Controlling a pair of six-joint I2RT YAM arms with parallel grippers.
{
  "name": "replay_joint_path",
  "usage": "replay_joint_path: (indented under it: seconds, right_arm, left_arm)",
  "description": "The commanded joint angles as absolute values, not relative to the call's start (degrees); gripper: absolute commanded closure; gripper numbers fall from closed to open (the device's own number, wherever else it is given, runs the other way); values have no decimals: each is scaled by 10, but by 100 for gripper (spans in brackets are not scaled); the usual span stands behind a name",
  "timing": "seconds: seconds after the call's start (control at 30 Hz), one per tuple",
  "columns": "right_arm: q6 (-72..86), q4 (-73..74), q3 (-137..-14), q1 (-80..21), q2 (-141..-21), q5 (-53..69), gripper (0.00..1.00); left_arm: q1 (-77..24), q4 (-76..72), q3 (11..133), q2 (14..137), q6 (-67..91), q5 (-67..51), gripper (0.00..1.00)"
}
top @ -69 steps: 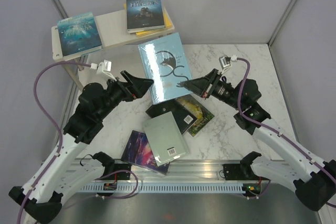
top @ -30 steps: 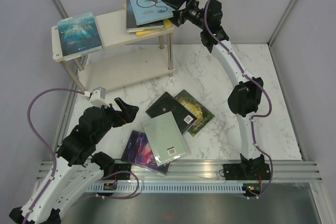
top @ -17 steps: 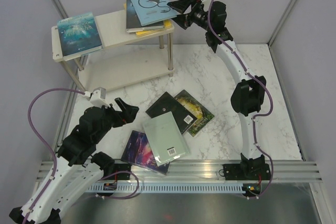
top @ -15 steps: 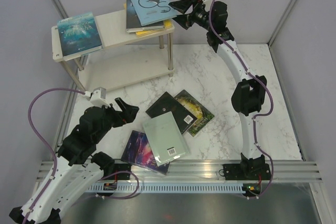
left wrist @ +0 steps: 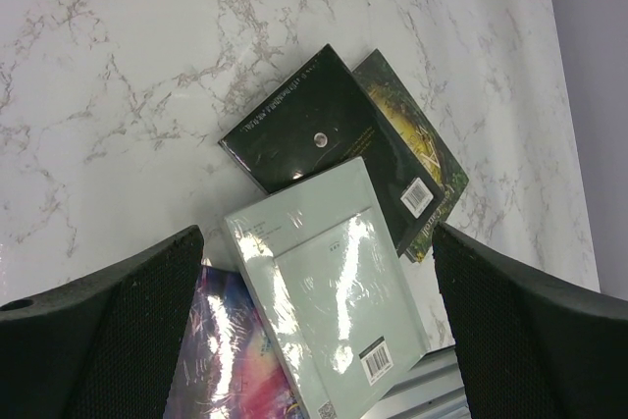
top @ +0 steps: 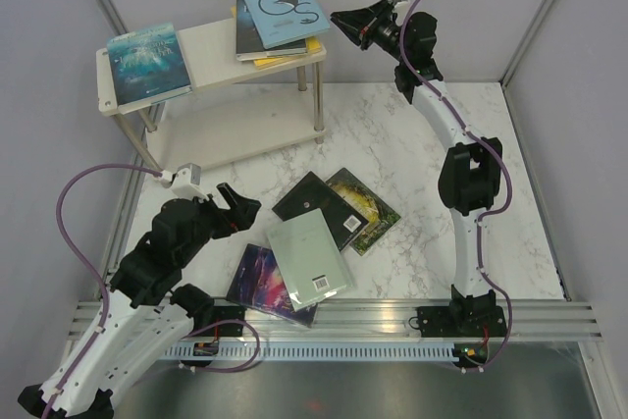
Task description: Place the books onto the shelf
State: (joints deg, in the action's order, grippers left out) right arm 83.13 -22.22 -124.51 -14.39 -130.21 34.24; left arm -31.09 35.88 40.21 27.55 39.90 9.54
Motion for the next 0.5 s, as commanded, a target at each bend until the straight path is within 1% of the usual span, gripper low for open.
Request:
replay_joint_path:
  seconds: [0.0, 0.23, 0.47]
  right_arm:
    - [853, -287, -1248, -147, -1270, 345, 81]
    - [858, -294, -1252, -149, -1277, 346, 83]
    - [870, -299, -1279, -160, -1309, 346, 83]
  left_arm:
    - [-308, 342, 402, 277, 387, 110, 1]
    - [-308, 340, 402, 280, 387, 107, 1]
    - [-308, 337, 400, 279, 387, 105, 1]
